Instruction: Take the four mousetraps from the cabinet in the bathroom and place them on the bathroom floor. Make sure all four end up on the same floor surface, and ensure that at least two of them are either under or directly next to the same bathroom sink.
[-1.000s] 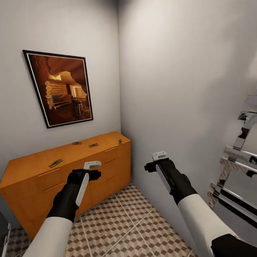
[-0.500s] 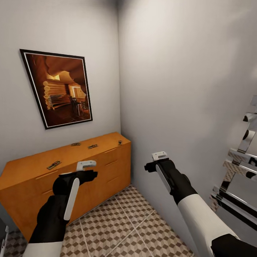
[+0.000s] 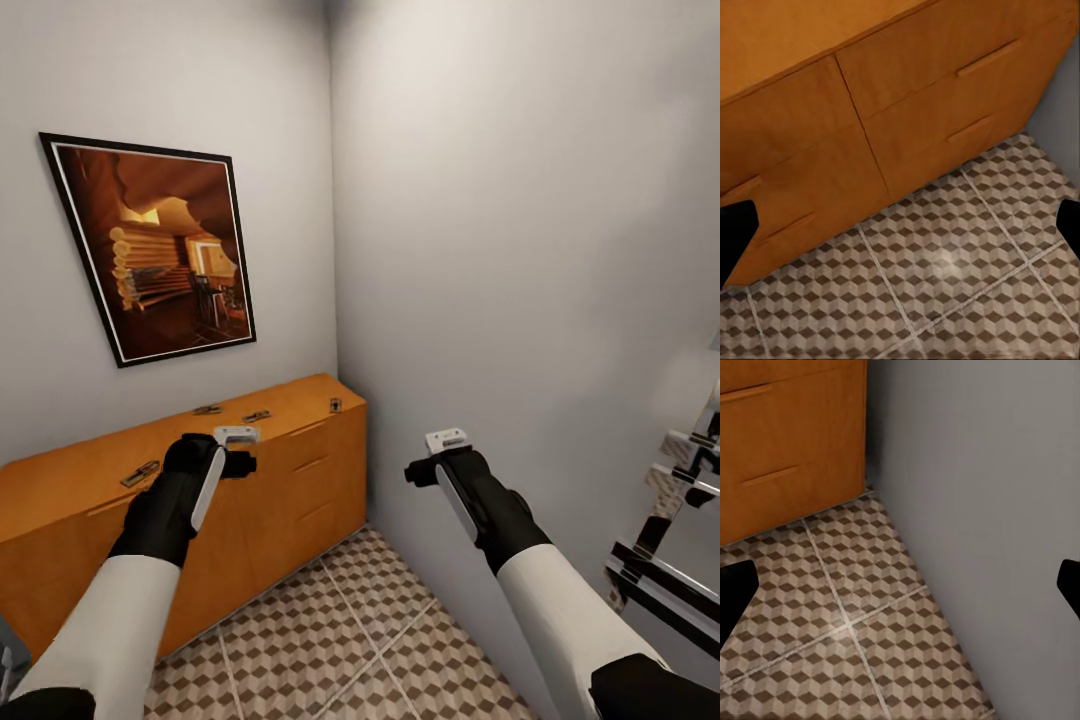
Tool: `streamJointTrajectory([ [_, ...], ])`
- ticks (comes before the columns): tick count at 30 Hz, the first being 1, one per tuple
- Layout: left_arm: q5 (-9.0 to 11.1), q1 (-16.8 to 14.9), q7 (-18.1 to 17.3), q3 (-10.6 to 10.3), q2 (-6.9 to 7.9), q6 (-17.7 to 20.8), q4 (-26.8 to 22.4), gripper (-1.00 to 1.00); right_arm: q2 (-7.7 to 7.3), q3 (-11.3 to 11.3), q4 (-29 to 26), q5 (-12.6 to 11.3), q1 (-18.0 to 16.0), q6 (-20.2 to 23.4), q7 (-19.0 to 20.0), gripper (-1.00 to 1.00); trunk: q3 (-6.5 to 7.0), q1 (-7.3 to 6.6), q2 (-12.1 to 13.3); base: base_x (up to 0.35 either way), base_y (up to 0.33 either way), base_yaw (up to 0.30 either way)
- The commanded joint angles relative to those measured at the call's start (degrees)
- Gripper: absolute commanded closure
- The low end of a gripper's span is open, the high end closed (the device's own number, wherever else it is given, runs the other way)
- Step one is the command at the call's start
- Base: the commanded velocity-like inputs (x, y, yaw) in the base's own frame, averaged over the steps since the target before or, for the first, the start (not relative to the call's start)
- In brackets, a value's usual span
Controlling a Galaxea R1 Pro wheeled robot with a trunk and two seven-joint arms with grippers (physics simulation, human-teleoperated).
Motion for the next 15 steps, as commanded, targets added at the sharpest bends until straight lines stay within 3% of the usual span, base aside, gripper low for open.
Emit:
streamJointTrajectory([
  [1, -0.1, -1.8, -0.3, 0.0, 0.18, 0.1, 2.5, -1.0, 0.0, 0.2, 0.0, -0.4, 0.0, 0.2, -0.5, -1.0, -0.04, 0.02, -0.1, 0.012, 0.0, 0.0],
  [5, -0.2, -5.3, -1.2, 0.0, 0.4, 0.3, 5.3, -1.0, 0.03, 0.1, 0.2, -0.4, 0.0, 0.2, -0.5, -1.0, -0.04, 0.02, -0.1, 0.006, 0.0, 0.0],
  [10, -0.3, -6.9, -1.5, 0.1, 0.78, 0.5, 5.7, -1.0, 0.04, 0.1, 0.2, -0.4, 0.0, 0.2, -0.5, -1.0, -0.04, 0.02, -0.1, 0.001, 0.0, 0.0],
  [15, -0.3, -7.4, -1.5, 0.1, 2.4, 0.6, 6.1, -1.0, 0.11, 0.2, 0.2, -0.4, 0.0, 0.2, -0.3, -1.0, -0.04, 0.02, -0.1, 0.025, 0.0, 0.0],
])
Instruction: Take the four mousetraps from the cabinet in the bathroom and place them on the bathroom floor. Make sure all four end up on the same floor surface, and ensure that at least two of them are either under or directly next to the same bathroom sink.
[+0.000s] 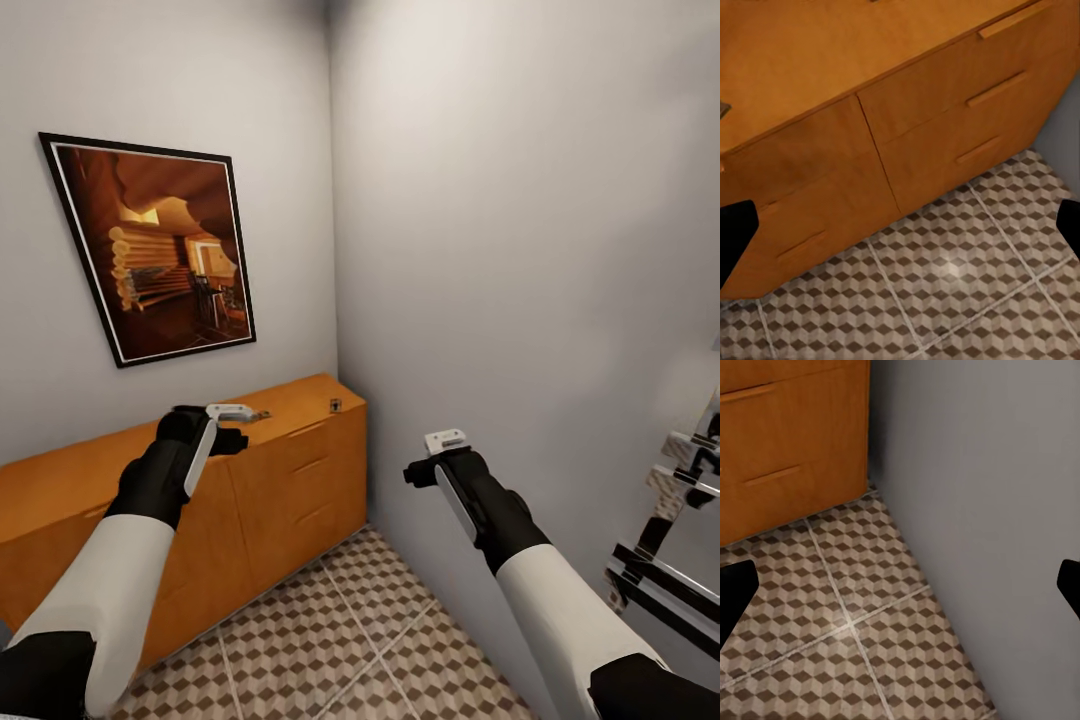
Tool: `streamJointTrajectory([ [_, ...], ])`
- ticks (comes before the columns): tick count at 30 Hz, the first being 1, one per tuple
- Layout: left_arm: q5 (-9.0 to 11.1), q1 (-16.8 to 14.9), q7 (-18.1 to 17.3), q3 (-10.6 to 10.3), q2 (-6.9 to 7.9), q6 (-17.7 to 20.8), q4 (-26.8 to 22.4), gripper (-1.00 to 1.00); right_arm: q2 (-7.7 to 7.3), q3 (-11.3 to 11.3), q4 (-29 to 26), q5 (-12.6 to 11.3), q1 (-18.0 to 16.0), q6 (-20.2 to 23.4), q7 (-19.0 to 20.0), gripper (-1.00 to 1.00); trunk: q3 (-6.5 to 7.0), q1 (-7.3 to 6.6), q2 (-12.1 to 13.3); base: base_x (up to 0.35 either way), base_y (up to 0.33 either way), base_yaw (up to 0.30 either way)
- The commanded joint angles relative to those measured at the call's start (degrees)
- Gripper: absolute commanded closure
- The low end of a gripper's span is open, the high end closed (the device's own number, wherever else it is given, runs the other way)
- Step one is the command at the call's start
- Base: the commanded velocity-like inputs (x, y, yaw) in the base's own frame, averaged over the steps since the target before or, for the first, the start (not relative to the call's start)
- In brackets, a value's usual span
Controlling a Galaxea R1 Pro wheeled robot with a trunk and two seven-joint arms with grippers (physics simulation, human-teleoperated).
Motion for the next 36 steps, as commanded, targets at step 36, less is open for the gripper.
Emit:
streamJointTrajectory([
  [36, 0.0, 0.0, 0.0, 0.2, 0.7, -0.2, 0.8, -1.0, 5.52, 8.8, 3.3, -0.7, 0.0, 0.7, -0.4, -1.0, -0.03, 0.04, 0.0, 0.143, 0.031, 0.0],
])
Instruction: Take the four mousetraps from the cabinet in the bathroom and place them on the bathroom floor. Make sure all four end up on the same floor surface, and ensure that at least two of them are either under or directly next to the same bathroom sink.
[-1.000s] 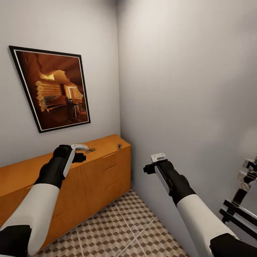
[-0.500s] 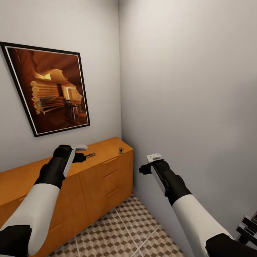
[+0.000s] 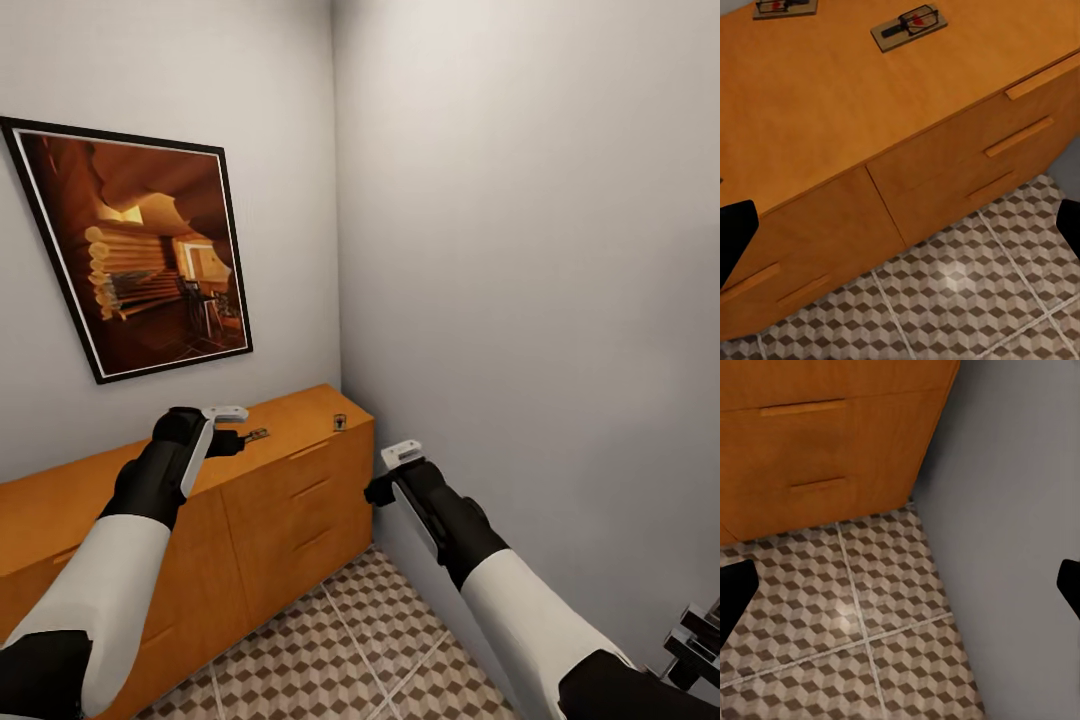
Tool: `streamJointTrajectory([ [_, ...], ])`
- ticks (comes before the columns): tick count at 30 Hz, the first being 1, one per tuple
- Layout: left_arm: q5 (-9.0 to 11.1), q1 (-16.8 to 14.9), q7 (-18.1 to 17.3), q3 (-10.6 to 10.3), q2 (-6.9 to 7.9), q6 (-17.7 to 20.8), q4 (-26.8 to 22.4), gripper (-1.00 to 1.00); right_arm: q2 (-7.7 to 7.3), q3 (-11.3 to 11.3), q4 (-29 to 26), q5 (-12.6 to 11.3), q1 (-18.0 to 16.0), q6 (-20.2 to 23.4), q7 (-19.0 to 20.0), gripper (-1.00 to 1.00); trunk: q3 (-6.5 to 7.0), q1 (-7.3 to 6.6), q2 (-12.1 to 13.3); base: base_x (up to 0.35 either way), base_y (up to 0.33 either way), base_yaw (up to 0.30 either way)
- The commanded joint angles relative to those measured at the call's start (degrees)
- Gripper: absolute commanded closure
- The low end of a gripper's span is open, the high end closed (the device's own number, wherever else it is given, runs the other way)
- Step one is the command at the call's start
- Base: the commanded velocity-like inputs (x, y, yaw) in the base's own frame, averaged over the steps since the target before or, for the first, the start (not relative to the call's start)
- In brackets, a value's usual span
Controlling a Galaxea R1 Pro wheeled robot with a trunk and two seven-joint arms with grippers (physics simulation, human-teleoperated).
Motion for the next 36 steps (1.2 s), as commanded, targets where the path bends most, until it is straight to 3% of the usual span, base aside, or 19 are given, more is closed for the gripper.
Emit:
streamJointTrajectory([
  [1, -0.1, 0.0, 0.0, 0.0, 0.02, 0.2, 0.0, -1.0, 0.0, 0.1, 0.0, -0.4, 0.0, 0.2, -0.5, -1.0, -0.03, 0.02, 0.0, 0.0, 0.0, 0.0],
  [15, -0.1, 0.1, 0.0, -0.1, -0.06, 0.0, 1.2, -1.0, 0.0, -2.0, 0.1, -0.2, -0.1, -0.1, -0.3, -1.0, -0.03, 0.02, 0.0, 0.053, 0.186, 0.0],
  [26, -0.2, 0.1, 0.0, -0.1, -0.09, -0.1, 1.6, -1.0, 0.0, -8.3, 0.0, 0.3, 0.0, -0.3, -0.2, -1.0, -0.03, 0.02, 0.0, 0.126, 0.253, 0.0],
  [36, -0.2, 0.2, 0.0, -0.2, -0.45, -0.1, 1.6, -1.0, 0.0, -9.3, 0.0, 0.4, -0.1, -0.4, -0.5, -1.0, -0.03, 0.02, 0.0, 0.018, 0.034, 0.0],
])
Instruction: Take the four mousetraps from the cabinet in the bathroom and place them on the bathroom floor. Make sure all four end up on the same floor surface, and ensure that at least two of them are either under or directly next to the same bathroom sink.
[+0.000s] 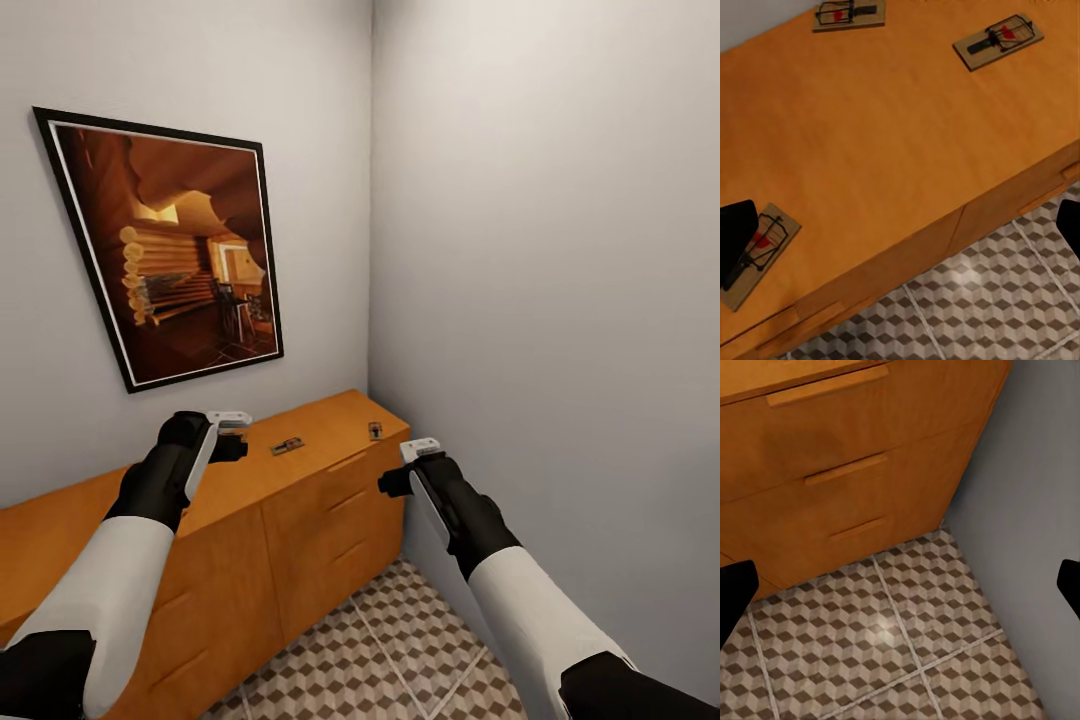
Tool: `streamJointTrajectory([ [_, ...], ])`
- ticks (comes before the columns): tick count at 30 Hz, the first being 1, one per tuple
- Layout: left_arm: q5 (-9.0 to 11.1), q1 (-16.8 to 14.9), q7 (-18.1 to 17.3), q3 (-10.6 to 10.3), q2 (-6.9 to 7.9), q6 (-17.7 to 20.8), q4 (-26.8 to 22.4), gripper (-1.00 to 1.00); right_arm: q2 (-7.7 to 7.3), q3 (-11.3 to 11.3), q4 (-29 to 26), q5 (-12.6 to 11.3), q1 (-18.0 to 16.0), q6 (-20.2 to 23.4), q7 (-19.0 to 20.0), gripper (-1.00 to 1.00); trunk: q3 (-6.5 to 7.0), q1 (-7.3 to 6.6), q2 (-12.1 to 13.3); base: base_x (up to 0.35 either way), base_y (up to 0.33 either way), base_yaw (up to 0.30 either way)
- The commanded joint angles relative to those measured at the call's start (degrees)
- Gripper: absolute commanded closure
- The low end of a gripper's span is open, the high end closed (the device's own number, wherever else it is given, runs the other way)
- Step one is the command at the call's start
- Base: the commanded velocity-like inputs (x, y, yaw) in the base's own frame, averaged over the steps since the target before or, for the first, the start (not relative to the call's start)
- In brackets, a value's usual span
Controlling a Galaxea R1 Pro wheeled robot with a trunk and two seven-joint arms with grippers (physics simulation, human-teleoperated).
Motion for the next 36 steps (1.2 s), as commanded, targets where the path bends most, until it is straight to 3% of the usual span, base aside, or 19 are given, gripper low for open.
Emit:
streamJointTrajectory([
  [1, -0.1, 0.0, 0.0, -0.2, -0.06, 0.2, 0.0, -1.0, 0.0, 0.1, 0.0, -0.4, 0.0, 0.2, -0.5, -1.0, -0.03, 0.02, 0.0, 0.019, 0.089, 0.0],
  [12, -0.1, 0.1, 0.0, -1.2, -0.4, 0.2, 0.2, -1.0, 0.0, -0.2, -0.3, -0.3, 0.0, 0.2, -0.7, -1.0, -0.03, 0.02, 0.0, 0.044, 0.13, 0.0],
  [25, -0.1, 0.1, 0.0, -1.5, -0.76, 0.1, 1.6, -1.0, 0.0, -3.6, -0.7, -0.1, 0.0, 0.2, -0.8, -1.0, -0.03, 0.02, 0.0, 0.012, 0.011, 0.0],
  [36, -0.1, 0.2, 0.0, -1.5, -0.86, 0.0, 1.8, -1.0, 0.0, -4.0, -0.8, 0.0, 0.0, 0.3, -0.7, -1.0, -0.03, 0.02, 0.0, 0.211, 0.063, 0.0],
])
